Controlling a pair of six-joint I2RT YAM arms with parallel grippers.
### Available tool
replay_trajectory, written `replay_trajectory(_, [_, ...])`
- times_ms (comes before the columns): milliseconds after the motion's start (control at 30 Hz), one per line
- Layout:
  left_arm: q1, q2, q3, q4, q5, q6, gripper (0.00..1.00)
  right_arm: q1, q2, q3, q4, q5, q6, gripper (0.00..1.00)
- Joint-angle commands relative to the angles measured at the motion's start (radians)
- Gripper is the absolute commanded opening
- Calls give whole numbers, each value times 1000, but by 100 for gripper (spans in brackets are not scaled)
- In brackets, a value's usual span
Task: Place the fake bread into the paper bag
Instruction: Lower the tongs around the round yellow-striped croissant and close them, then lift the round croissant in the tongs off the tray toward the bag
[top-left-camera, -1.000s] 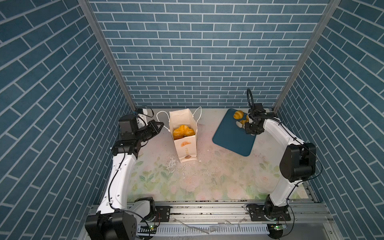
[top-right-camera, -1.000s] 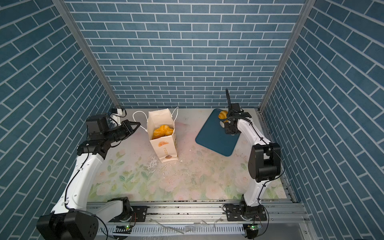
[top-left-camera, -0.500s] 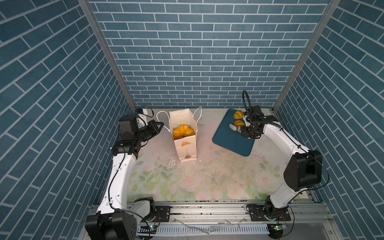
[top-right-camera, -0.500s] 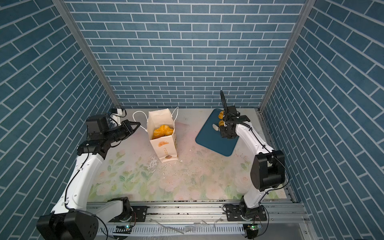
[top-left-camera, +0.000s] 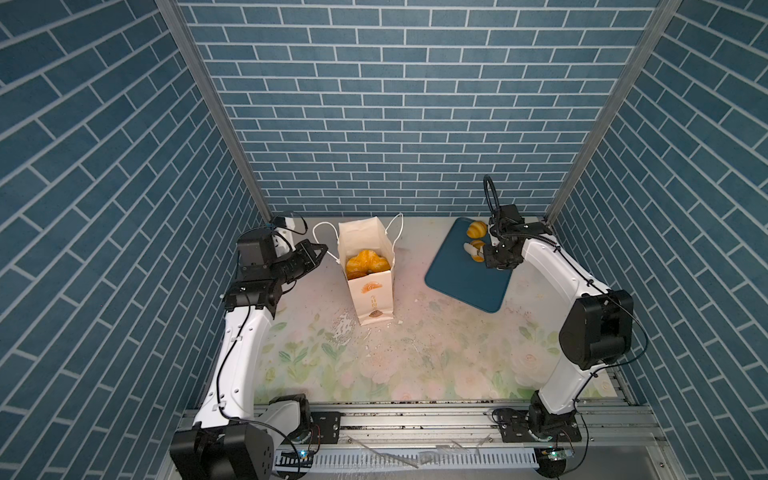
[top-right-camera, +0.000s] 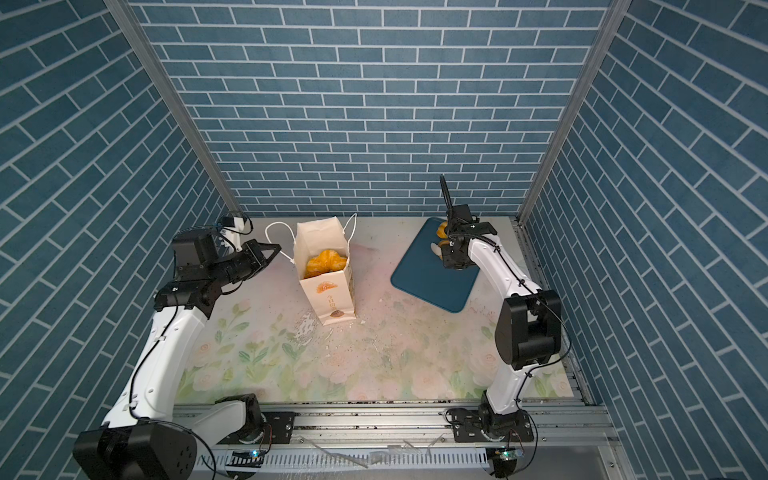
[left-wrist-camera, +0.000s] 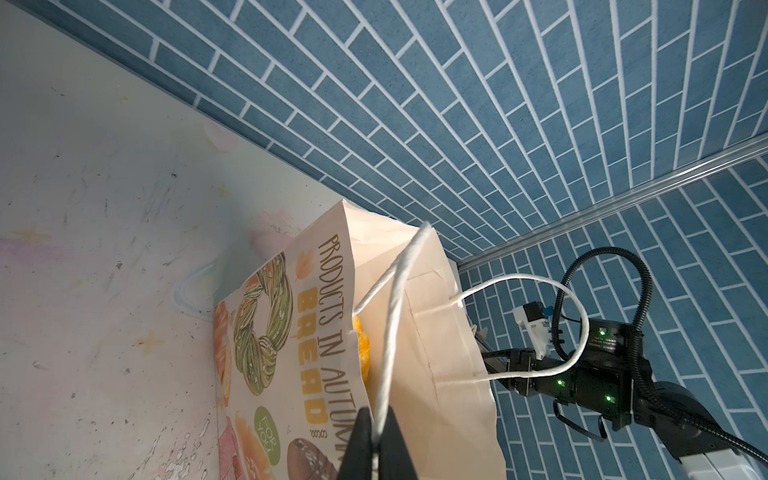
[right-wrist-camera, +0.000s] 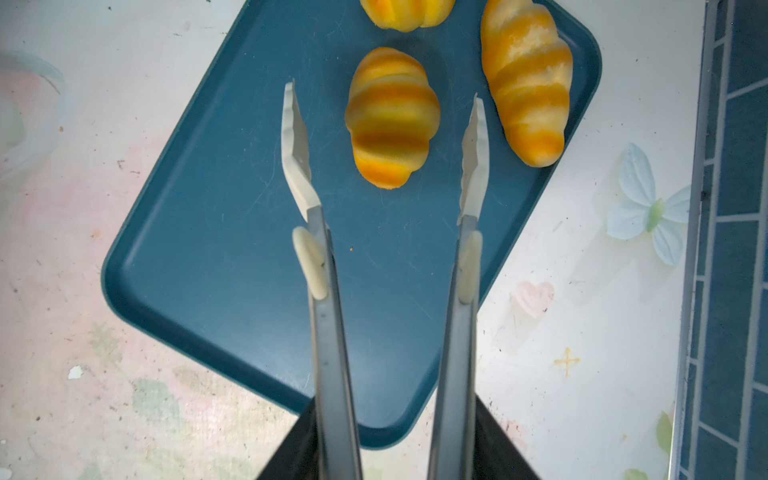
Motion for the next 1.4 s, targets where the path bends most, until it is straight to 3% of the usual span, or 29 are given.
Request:
replay_trajectory(0, [2, -17, 2, 4, -9, 6, 8, -1, 45, 53, 0, 21, 25, 50])
replay_trajectory(633, [2, -2, 4, 13, -6, 7, 8, -1, 72, 58, 6, -3, 20, 42])
replay_trajectory(1033, [2, 2, 6, 19, -4, 6, 8, 15, -29, -14, -11, 2, 14, 39])
replay_trajectory(1367, [2, -5, 1, 24, 5, 0, 8, 90, -164, -68, -42, 12, 31, 38])
